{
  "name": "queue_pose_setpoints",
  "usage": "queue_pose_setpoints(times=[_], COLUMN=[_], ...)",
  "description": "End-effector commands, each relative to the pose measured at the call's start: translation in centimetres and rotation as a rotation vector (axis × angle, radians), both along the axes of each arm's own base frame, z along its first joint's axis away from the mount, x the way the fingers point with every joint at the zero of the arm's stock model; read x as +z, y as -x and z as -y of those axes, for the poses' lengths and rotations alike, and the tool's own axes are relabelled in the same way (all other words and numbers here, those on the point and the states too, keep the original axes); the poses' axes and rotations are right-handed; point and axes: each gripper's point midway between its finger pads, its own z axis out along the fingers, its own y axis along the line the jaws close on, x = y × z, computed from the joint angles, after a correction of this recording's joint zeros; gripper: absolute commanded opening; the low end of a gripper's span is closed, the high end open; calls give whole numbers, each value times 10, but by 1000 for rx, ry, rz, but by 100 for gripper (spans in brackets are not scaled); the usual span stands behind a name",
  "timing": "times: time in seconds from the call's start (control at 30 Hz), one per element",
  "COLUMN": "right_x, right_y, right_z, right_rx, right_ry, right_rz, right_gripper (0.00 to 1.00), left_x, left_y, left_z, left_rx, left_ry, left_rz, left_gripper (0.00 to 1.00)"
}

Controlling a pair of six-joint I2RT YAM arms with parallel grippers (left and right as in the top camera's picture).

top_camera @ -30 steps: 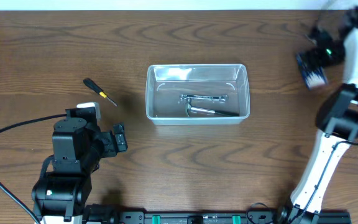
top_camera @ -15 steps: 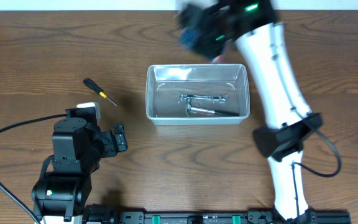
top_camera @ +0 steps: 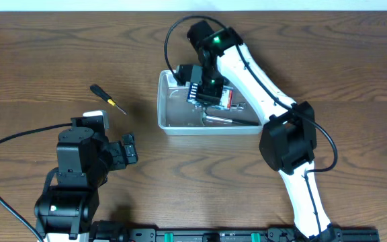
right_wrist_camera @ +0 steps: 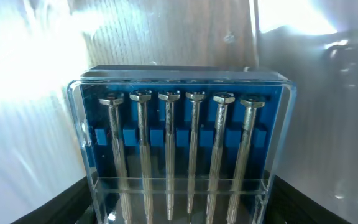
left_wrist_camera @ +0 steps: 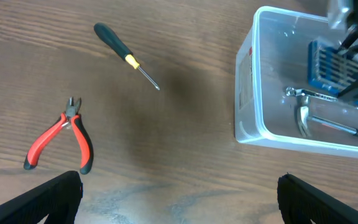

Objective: Pack container
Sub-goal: 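Carry the screwdriver set into the container and release it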

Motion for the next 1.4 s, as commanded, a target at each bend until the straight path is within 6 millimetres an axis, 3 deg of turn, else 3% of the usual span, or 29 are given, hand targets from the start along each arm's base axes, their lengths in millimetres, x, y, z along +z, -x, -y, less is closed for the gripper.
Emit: queue_pose_setpoints(times=[0.0,0.17,0.4,0.47,0.53,0.63,0.77,0.83,0.93,1.03,1.1,1.2,1.23,1.27,1.37], right_x=[-6,-22,-26,-26,-26,-25,-12,9,61,138,191,266,280,297,300], right_y=[-1,0,5,5,5,5,1,-5,-17,-30,-42,-65,-69,-77,-84], right_z=[2,3,3,3,3,3,2,-2,-5,3,19,69,85,120,192], right_rx=[11,8,8,5,4,-5,-34,-64,-86,-140,-220,-491,-575,-735,-1020], right_ry=[-4,-4,-10,-10,-10,-11,-18,-44,-106,-200,-268,-405,-440,-491,-514], right_rz=[8,-1,-26,-26,-27,-25,-10,26,119,275,393,551,569,589,571], right_gripper=[11,35,55,66,92,99,99,99,99,99,99,99,99,99,99], left_x=[8,8,8,8,8,8,8,9,23,56,85,117,123,127,118], left_y=[-2,-2,-2,-2,-2,-2,-1,-2,-1,-3,-6,-18,-26,-42,-85], left_z=[-2,-2,-2,-2,-2,-2,-2,-2,-4,-13,-25,-44,-47,-48,-51], left_rx=[10,10,10,11,11,11,11,14,89,208,337,540,570,587,611], left_ry=[1,1,1,1,1,1,2,5,65,119,158,187,182,166,128], left_rz=[18,18,17,17,17,18,16,20,32,60,76,58,40,4,-90], left_gripper=[98,98,98,98,98,98,98,98,98,99,99,99,99,99,98])
